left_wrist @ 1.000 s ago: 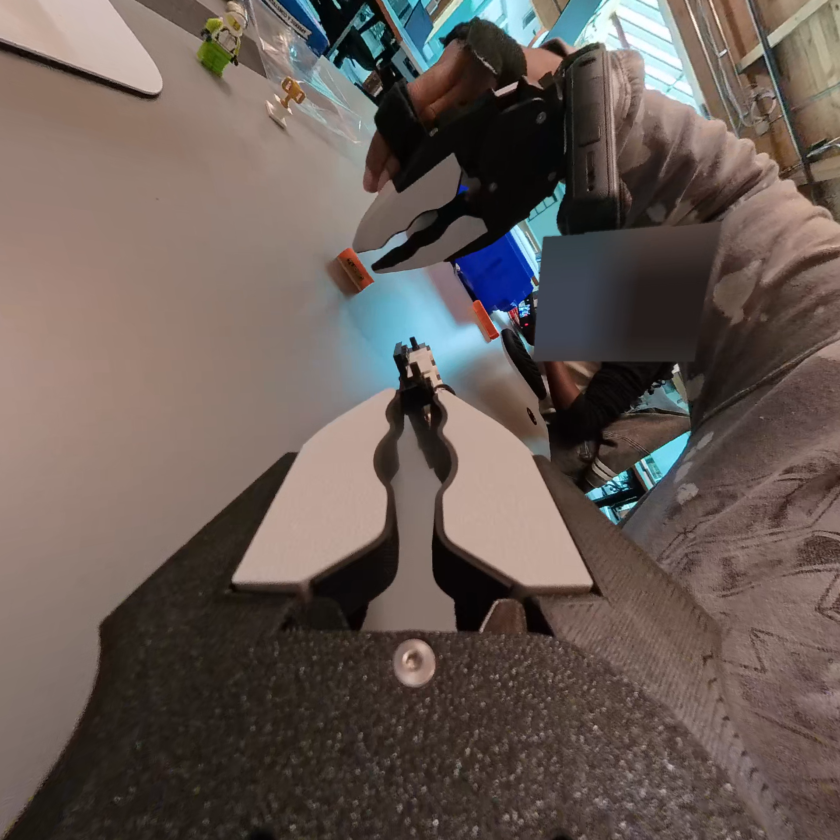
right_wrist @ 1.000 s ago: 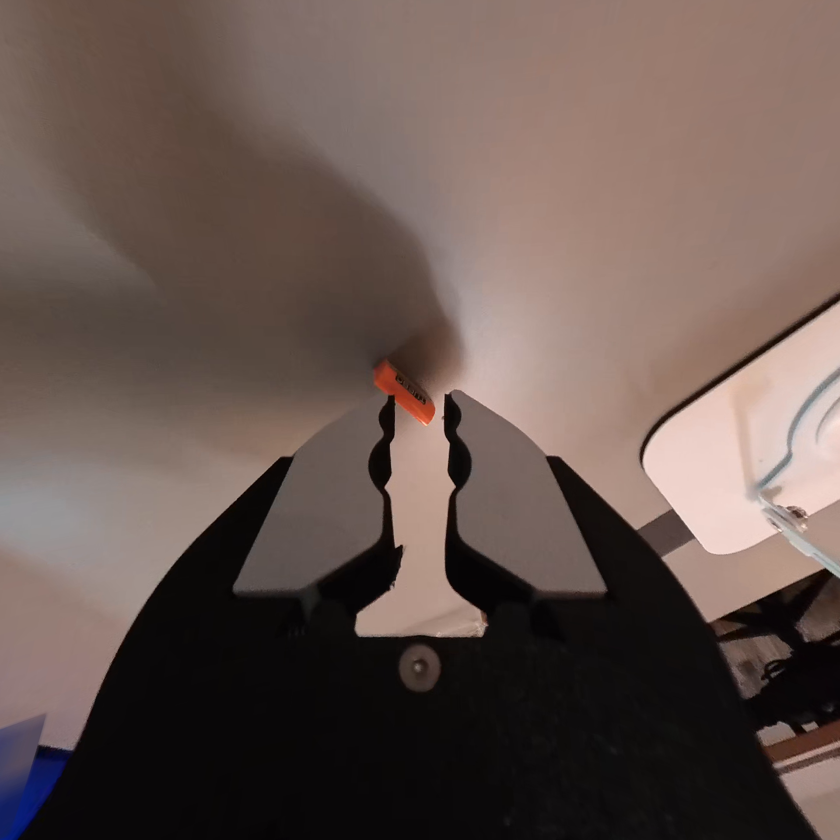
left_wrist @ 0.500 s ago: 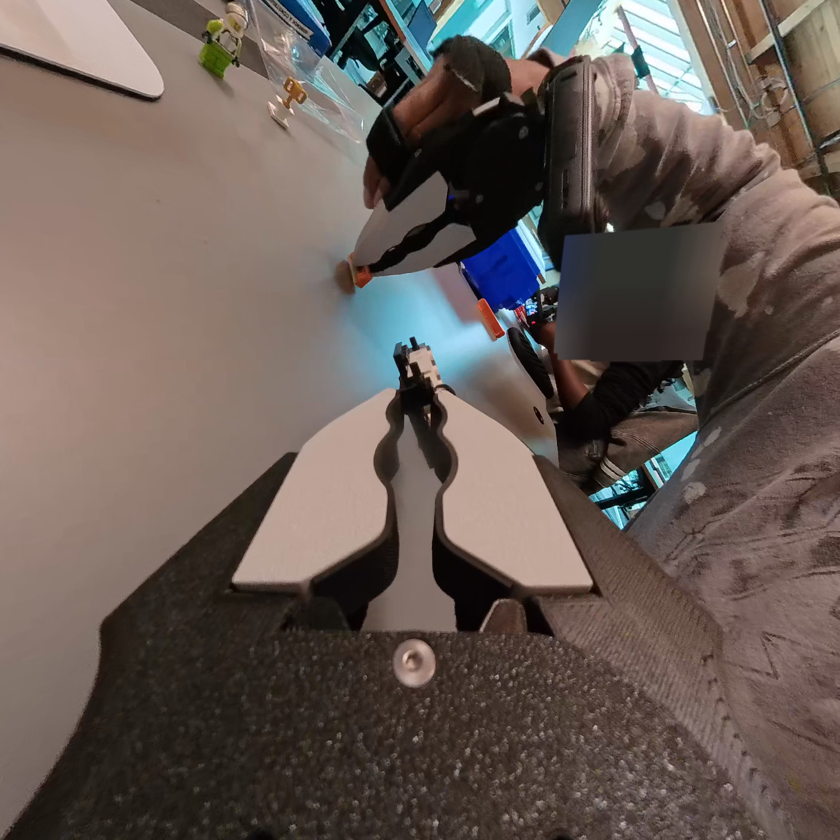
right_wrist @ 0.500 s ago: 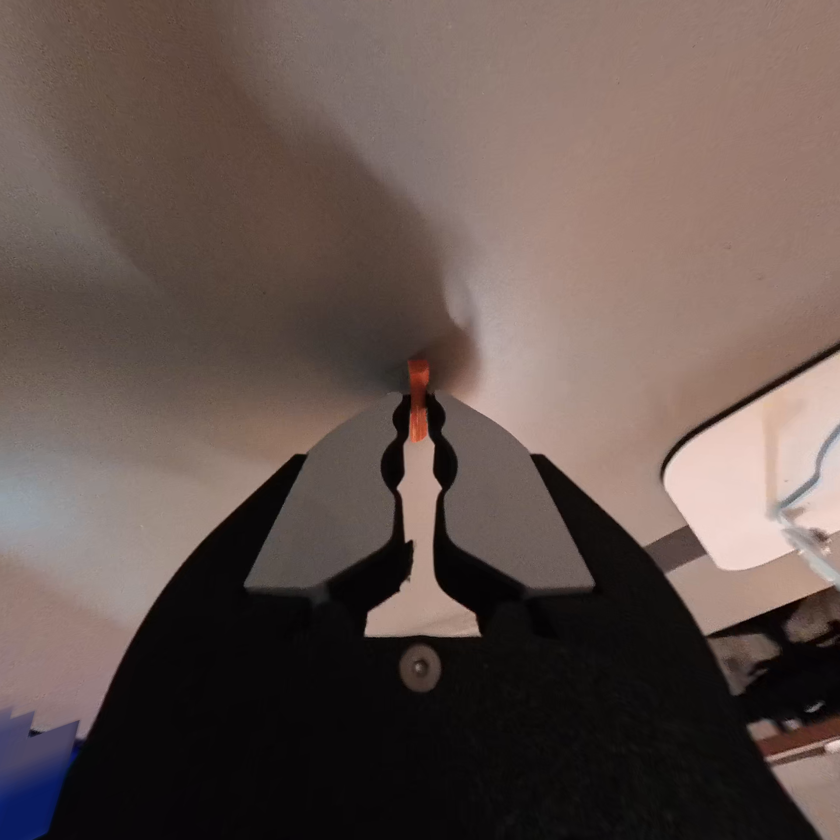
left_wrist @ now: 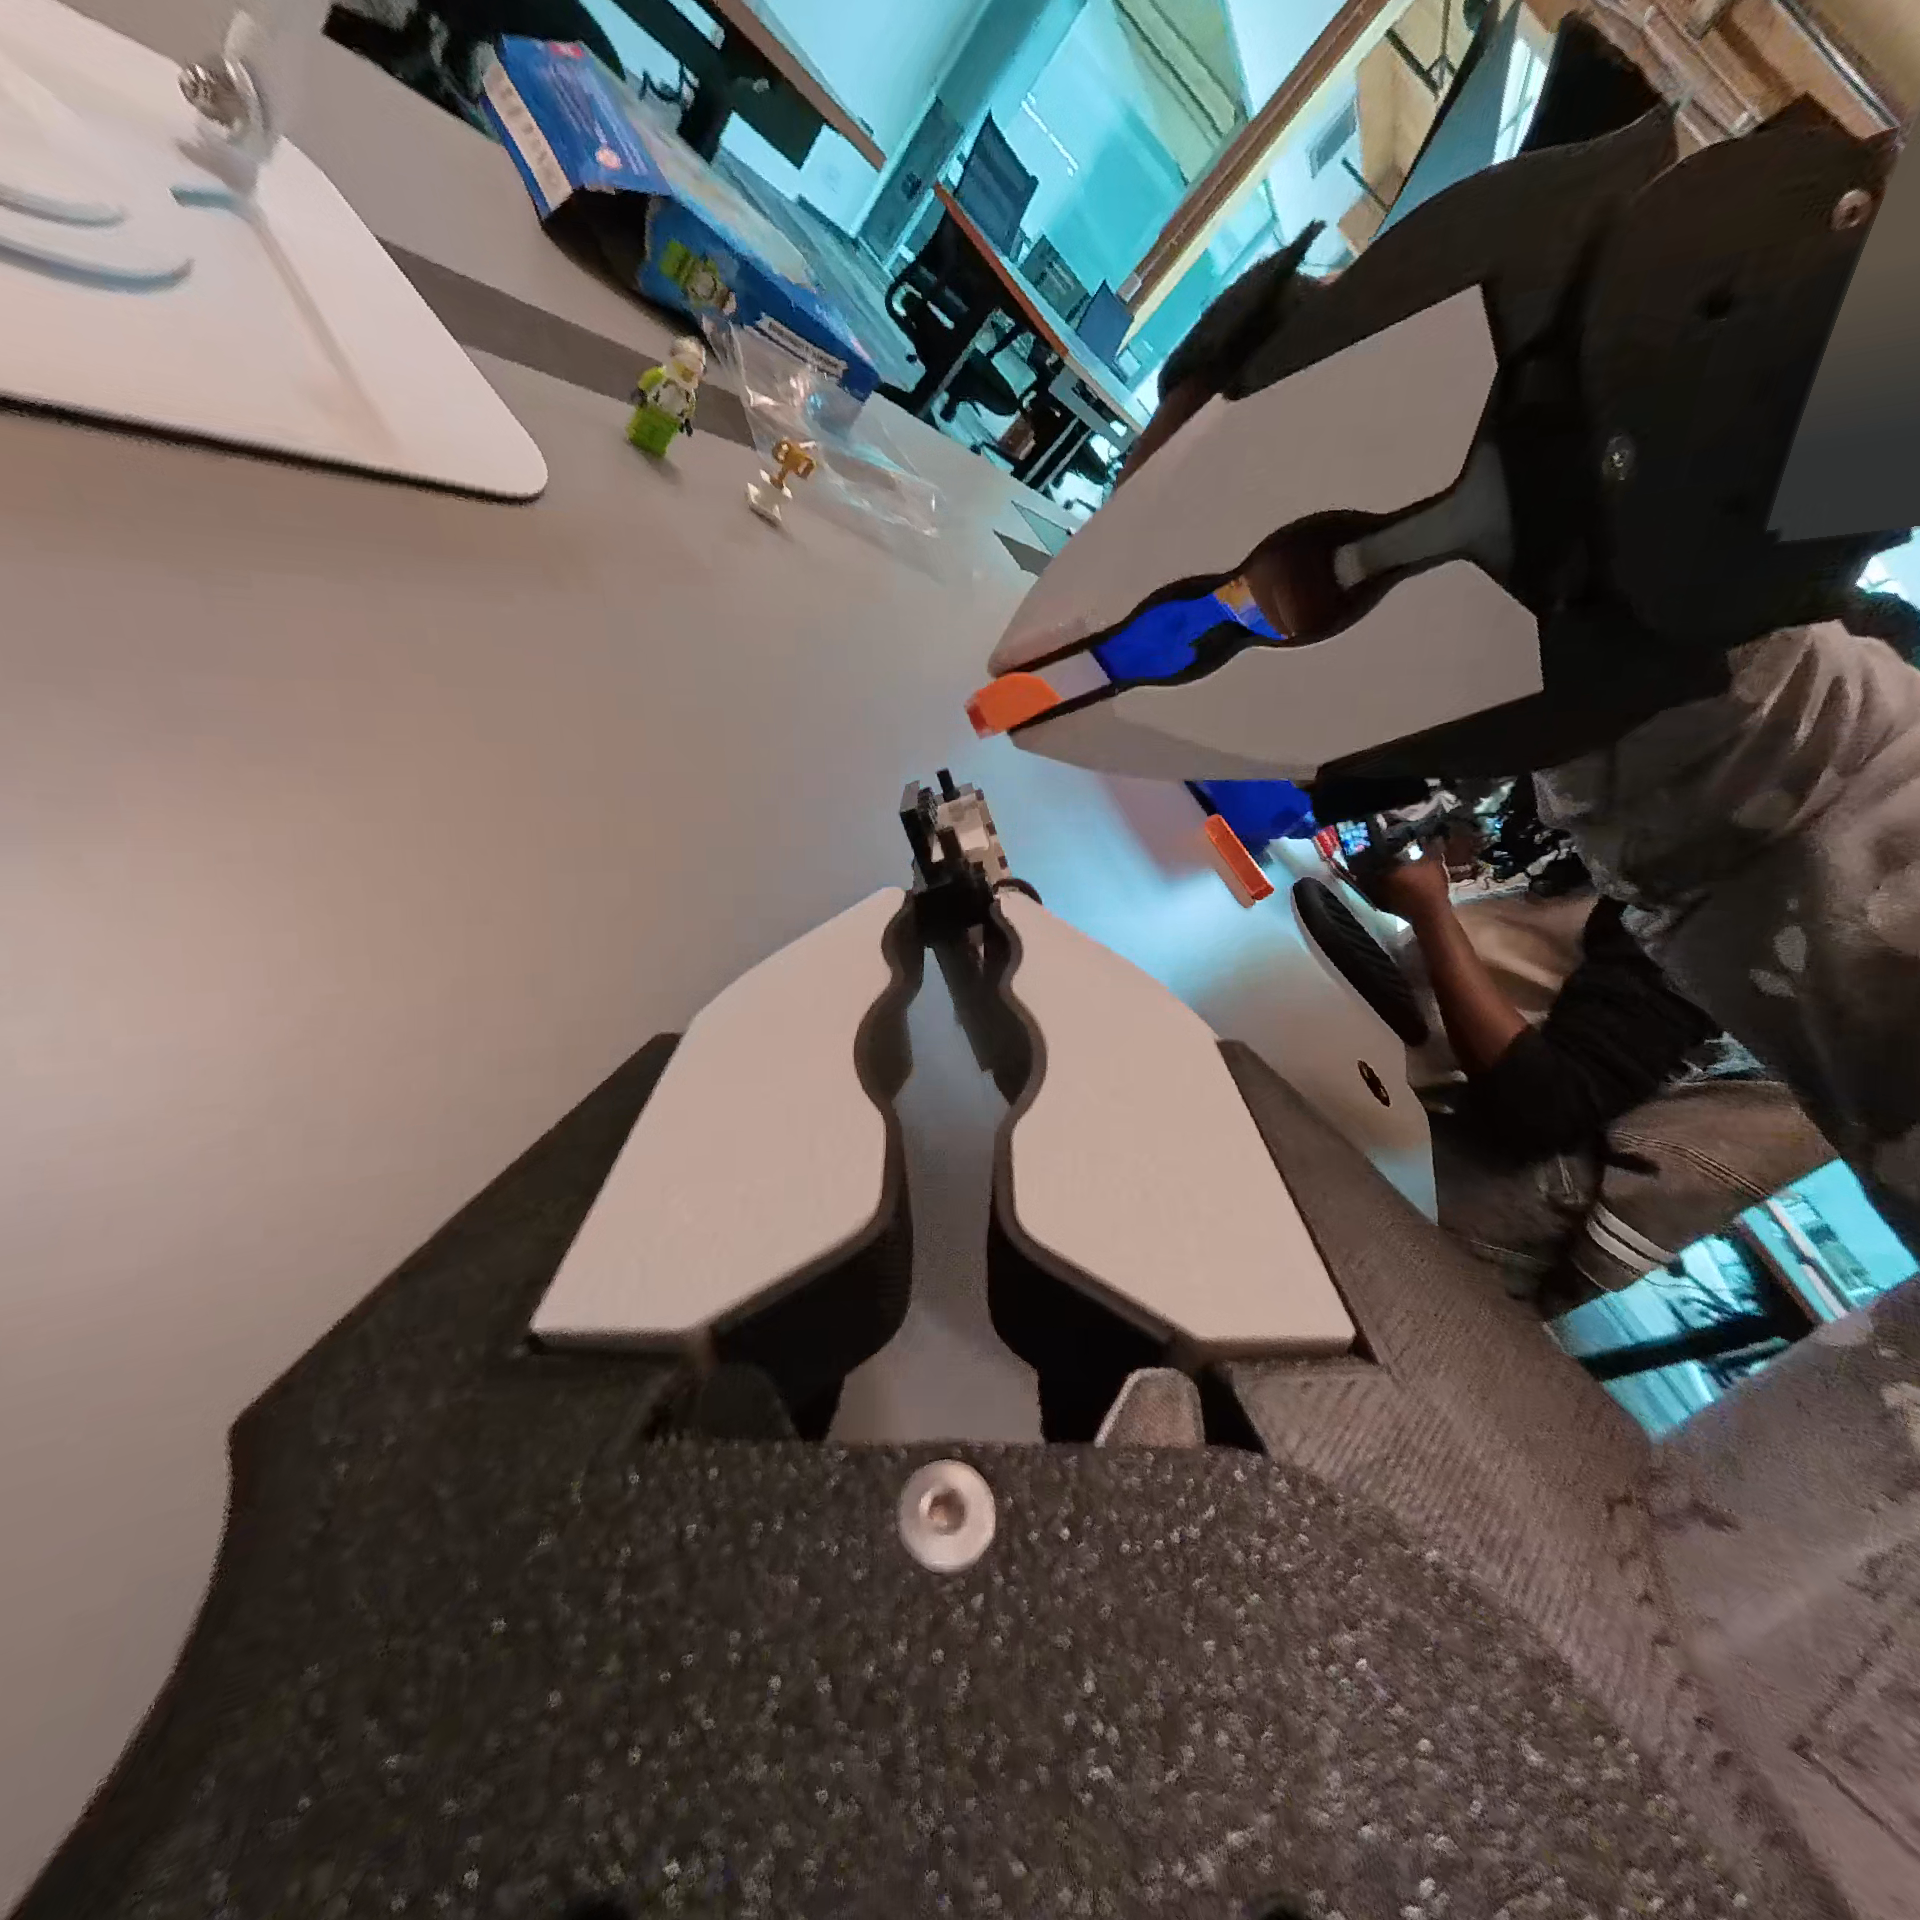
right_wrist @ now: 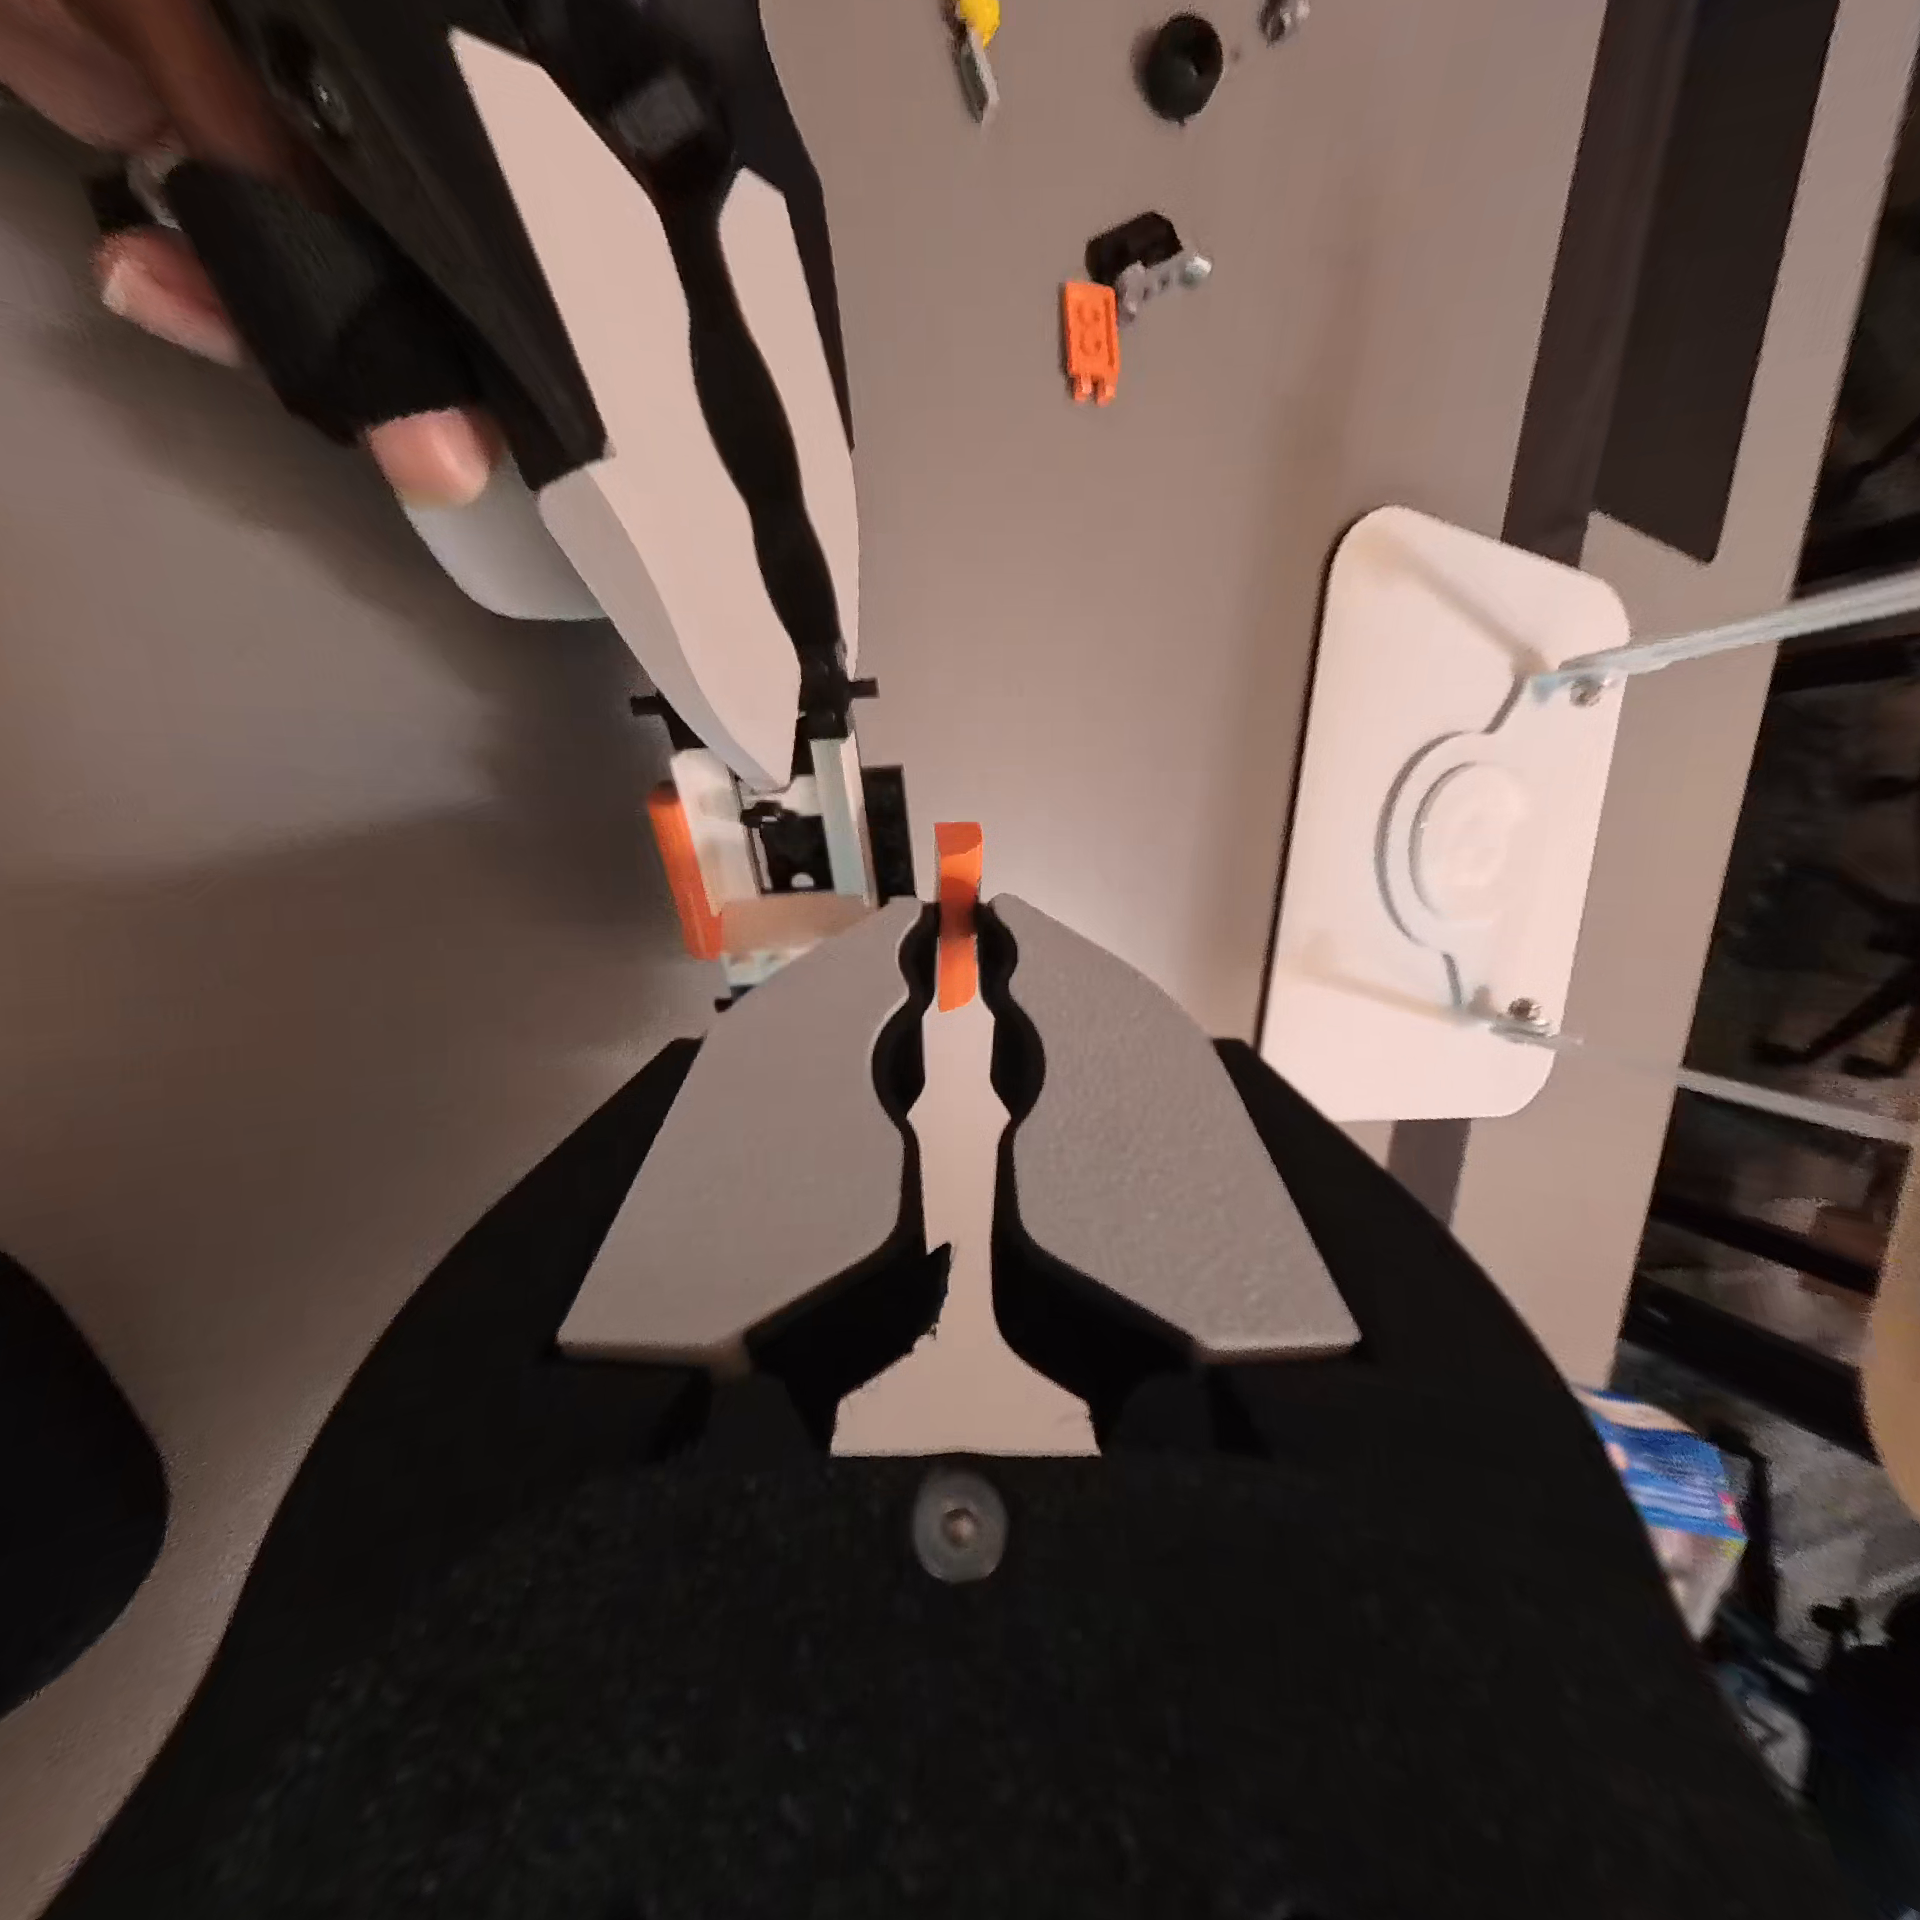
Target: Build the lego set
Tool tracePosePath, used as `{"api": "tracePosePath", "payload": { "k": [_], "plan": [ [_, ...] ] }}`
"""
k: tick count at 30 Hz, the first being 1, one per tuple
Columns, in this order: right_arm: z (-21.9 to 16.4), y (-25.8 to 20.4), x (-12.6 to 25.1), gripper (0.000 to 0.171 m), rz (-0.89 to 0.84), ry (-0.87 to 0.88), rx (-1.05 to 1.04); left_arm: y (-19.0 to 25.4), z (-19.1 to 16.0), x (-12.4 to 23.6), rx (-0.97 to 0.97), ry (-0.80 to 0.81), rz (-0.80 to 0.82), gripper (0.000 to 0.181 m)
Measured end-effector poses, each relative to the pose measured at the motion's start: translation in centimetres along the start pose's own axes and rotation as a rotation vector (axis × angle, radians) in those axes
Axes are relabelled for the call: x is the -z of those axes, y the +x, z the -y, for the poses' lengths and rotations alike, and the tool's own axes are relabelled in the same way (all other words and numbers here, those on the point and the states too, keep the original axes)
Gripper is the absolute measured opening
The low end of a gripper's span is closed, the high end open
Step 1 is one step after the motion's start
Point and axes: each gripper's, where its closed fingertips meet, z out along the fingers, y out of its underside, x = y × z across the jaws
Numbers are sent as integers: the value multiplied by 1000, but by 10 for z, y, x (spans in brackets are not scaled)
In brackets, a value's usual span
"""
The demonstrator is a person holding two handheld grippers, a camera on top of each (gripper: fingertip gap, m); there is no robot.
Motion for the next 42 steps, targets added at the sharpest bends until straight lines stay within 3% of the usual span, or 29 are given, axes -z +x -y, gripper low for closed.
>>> {"api": "tracePosePath", "payload": {
  "k": [16, 30, 37, 42],
  "plan": [
    [16, -9, 3, 7, 37, -95, 82, 12, 10, 9, -54, 44, -10, 10],
    [23, -12, 16, 14, 141, -37, 13, 21, 15, 11, -88, 69, -59, 10],
    [19, -22, 54, 22, 501, 155, -124, 48, 11, 13, -218, 44, -217, 10],
    [9, -46, 50, 28, 770, 102, -182, 61, -1, 11, -280, -12, -287, 10]
  ]
}}
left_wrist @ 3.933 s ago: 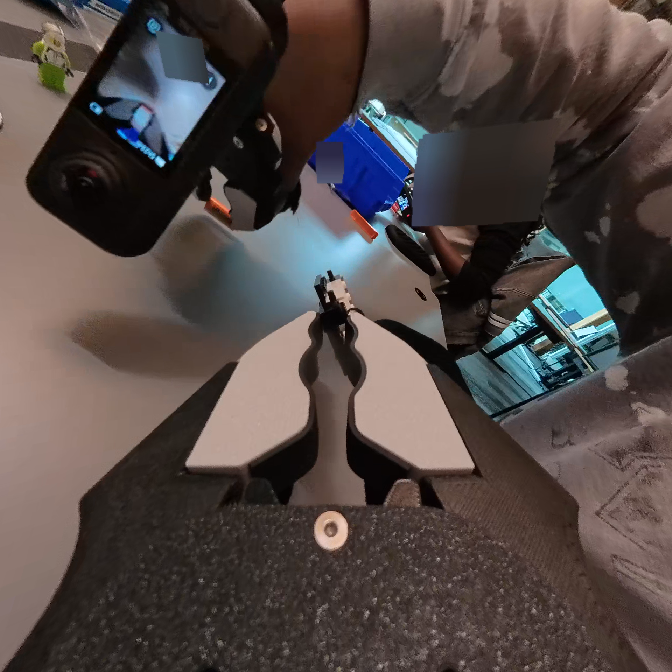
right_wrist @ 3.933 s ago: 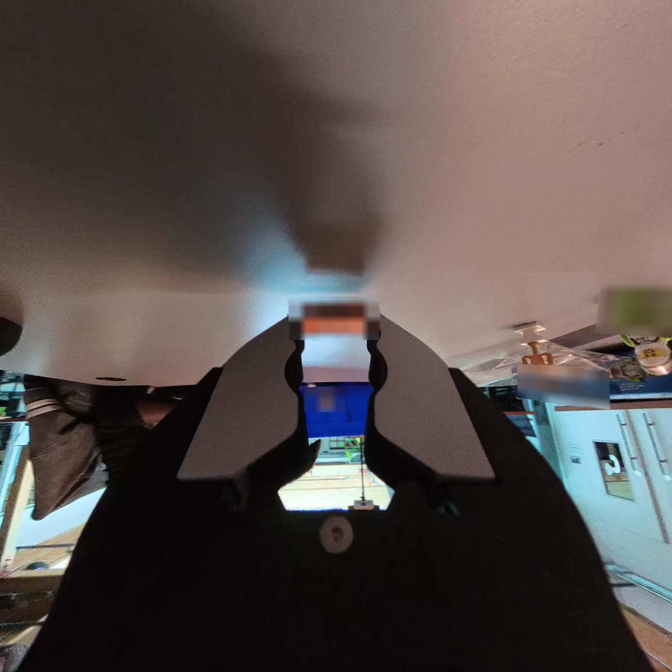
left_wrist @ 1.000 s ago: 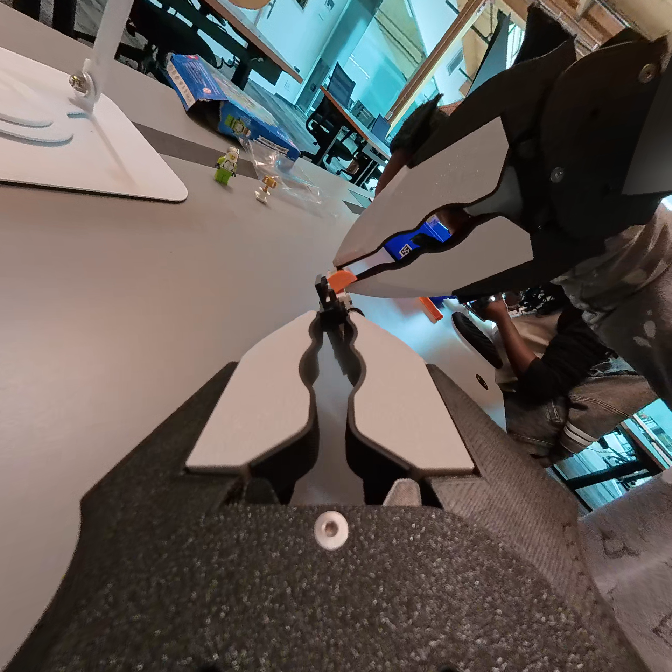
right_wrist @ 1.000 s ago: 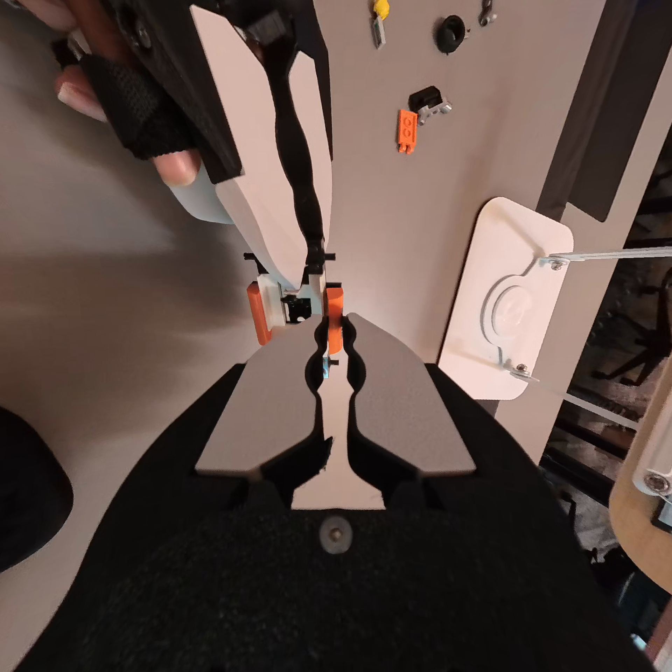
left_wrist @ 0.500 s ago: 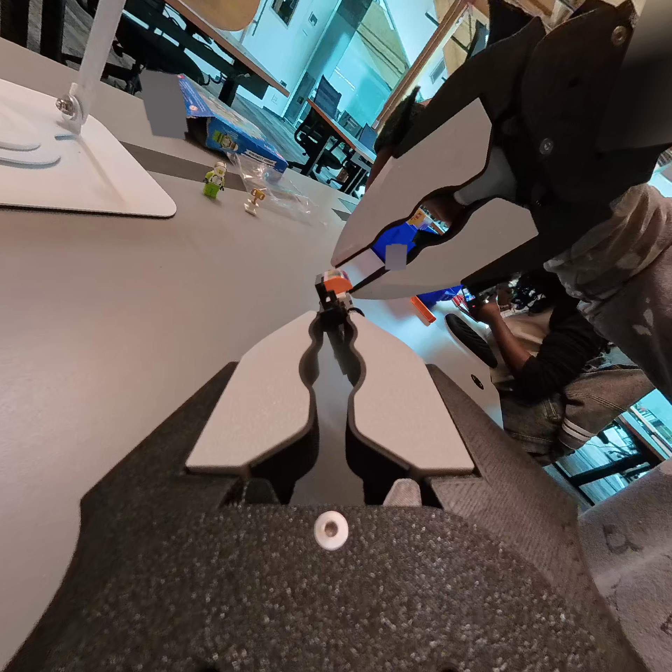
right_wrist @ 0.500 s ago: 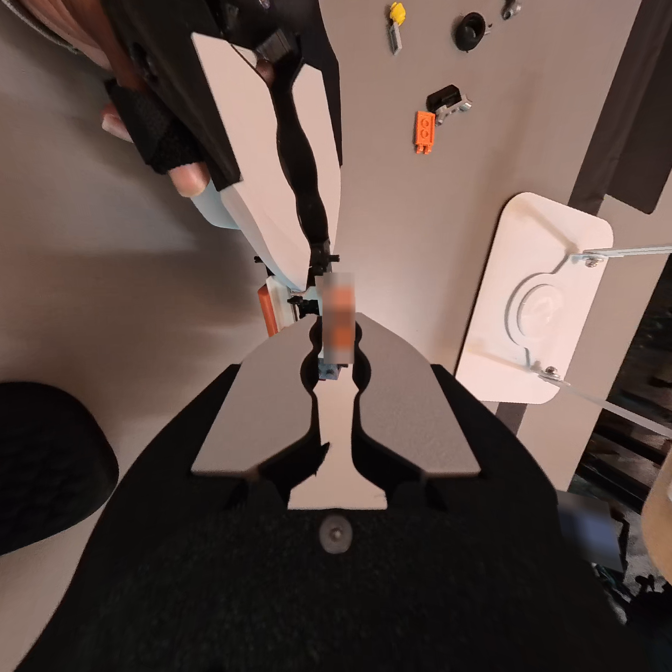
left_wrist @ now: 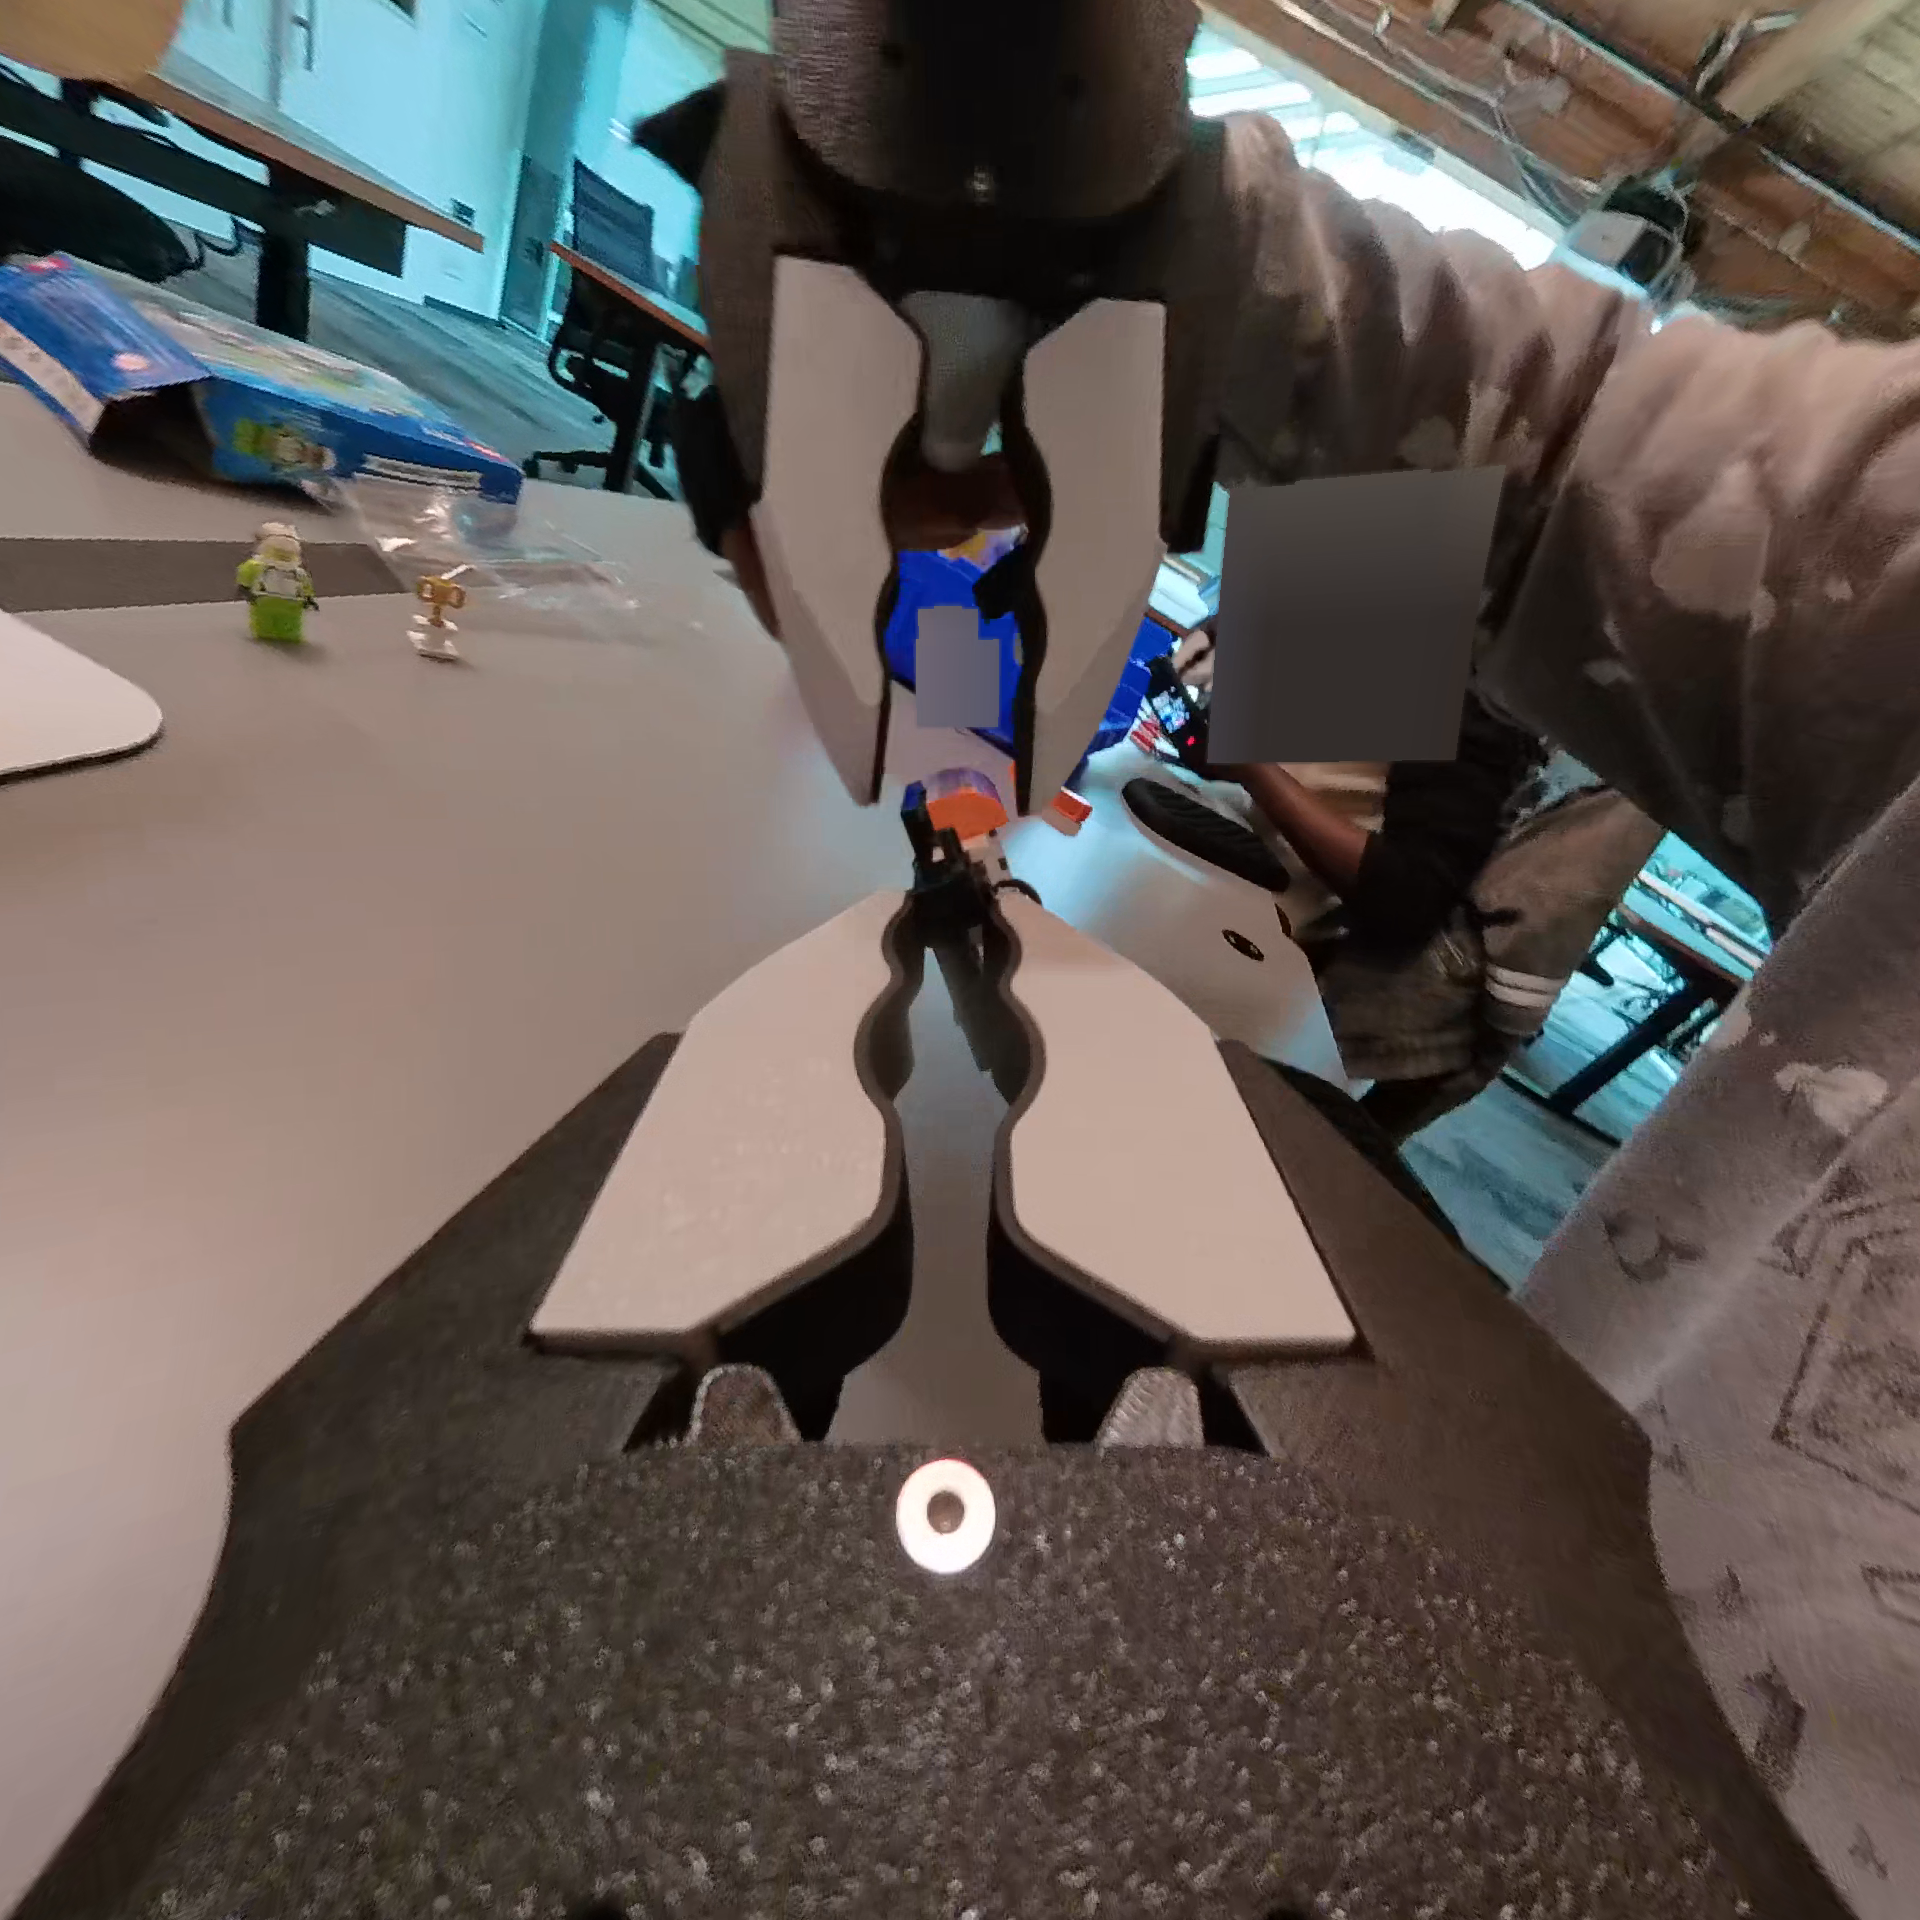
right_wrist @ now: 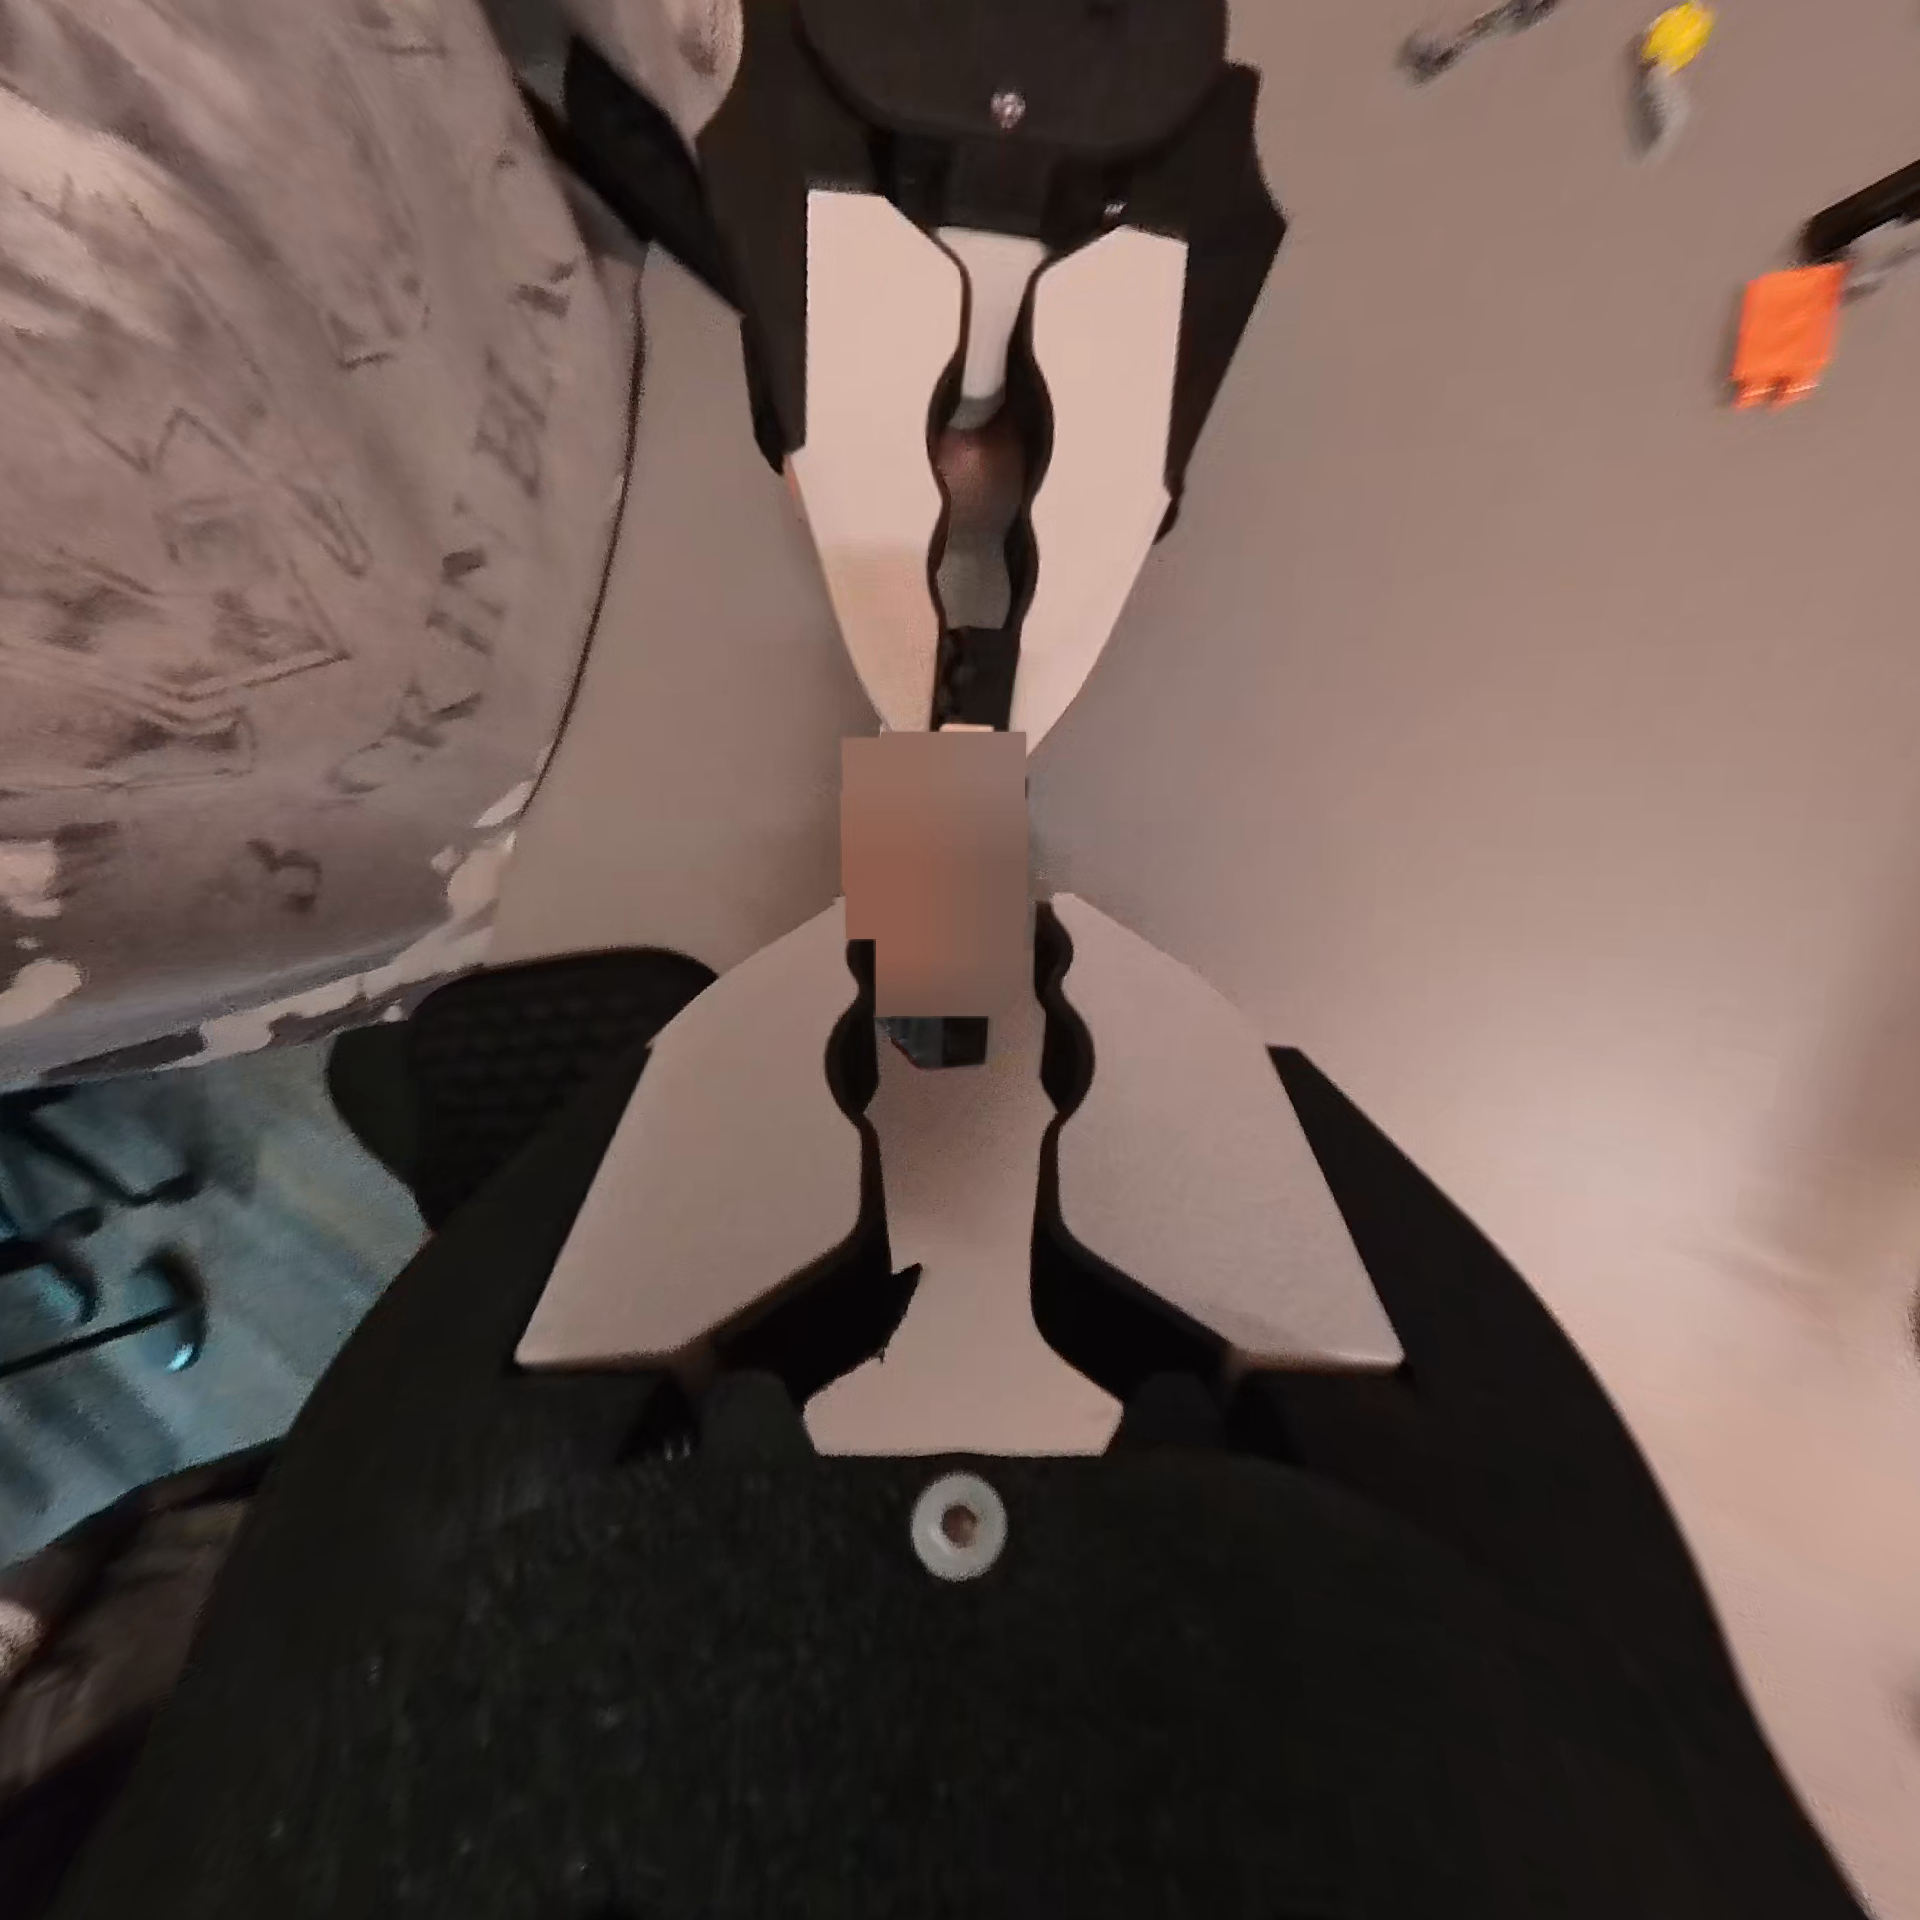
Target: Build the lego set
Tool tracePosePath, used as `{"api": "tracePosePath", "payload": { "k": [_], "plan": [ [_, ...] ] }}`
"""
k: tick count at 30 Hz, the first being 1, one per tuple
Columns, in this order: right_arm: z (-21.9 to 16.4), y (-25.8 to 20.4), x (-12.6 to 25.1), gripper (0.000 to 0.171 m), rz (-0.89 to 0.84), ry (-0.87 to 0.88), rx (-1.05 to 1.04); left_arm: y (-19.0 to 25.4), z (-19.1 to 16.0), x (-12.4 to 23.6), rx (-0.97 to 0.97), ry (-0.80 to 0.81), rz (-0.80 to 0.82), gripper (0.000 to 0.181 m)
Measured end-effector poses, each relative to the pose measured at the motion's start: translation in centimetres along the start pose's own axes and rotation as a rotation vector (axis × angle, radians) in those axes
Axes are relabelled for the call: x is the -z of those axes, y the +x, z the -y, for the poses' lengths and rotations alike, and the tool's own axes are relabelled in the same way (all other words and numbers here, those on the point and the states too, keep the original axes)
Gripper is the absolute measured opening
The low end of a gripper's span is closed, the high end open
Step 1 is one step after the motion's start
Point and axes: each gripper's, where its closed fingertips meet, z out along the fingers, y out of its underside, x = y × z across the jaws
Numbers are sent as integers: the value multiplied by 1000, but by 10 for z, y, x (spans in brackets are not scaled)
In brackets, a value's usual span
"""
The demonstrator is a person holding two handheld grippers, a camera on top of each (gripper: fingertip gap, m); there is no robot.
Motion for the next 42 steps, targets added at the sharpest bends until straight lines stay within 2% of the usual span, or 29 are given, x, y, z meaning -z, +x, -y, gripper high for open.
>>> {"api": "tracePosePath", "payload": {
  "k": [4, 13, 22, 29, 32, 34, 37, 42],
  "plan": [
    [-1, -6, -9, 26, 133, -16, -43, 1, -7, -2, -11, -33, 0, 10],
    [-12, -5, -20, 18, 266, -62, -79, -2, -17, -5, -11, -72, 1, 10],
    [-21, 10, -37, 16, 190, -48, -33, -18, -24, -4, 22, -97, 67, 10],
    [-16, 12, -33, 17, 169, 6, -74, -20, -18, -2, 20, -85, 63, 10],
    [-7, 10, -27, 17, 134, 83, -62, -17, -11, 1, -3, -68, 45, 10],
    [0, 6, -23, 28, 136, 134, -58, -16, -11, 1, -45, -80, 51, 10],
    [-1, 5, -26, 18, 106, 118, -37, -11, -11, 0, -34, -76, 26, 10],
    [-1, 1, -27, 17, 136, 132, -66, -7, -12, -1, -38, -79, 3, 10]
  ]
}}
